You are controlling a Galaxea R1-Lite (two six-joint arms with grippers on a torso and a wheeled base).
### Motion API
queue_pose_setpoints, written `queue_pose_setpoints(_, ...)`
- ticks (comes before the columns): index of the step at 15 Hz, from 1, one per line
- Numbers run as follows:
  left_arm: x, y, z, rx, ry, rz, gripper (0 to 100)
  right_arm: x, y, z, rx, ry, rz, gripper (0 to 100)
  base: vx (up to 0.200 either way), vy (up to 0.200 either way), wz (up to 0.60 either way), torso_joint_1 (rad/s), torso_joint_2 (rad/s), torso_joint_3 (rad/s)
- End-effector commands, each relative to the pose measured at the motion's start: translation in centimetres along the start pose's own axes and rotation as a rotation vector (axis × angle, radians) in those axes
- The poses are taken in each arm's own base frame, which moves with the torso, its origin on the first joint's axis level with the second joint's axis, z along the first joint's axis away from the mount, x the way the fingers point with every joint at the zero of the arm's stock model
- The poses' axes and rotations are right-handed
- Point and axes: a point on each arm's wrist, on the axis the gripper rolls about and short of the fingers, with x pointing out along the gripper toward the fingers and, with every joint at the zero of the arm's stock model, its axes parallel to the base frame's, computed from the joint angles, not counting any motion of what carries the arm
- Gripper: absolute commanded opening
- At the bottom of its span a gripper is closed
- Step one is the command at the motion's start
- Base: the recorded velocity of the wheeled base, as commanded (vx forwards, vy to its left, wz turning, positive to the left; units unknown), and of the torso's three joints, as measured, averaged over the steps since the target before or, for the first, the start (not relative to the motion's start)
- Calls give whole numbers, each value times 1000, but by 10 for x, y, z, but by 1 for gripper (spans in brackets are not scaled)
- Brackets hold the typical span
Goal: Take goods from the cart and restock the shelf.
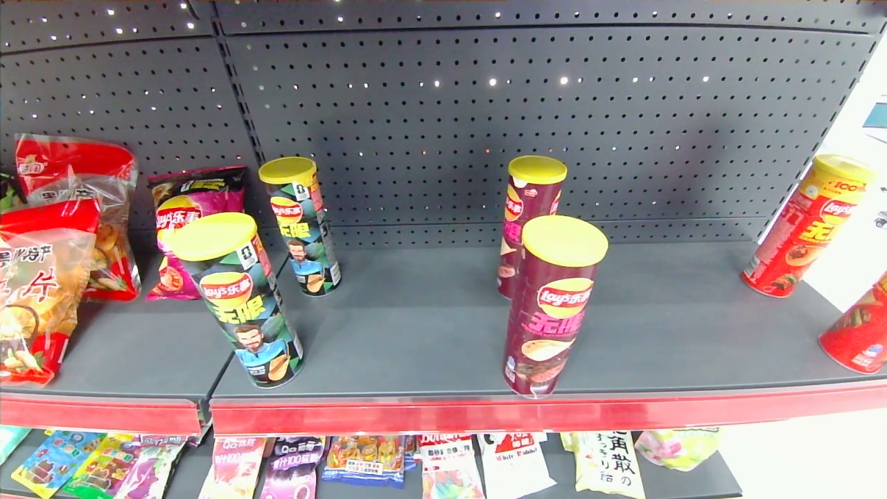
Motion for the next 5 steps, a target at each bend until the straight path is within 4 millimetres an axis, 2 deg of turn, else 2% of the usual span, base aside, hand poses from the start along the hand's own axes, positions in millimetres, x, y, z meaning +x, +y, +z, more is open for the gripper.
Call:
queue_pose_setpoints(1,0,0,0,0,0,1,100,0,0,0,-1,0,1,100,0,0,0,0,0,0)
queue_pose_setpoints(5,0,0,0,0,0,1,100,0,0,0,-1,0,1,100,0,0,0,0,0,0)
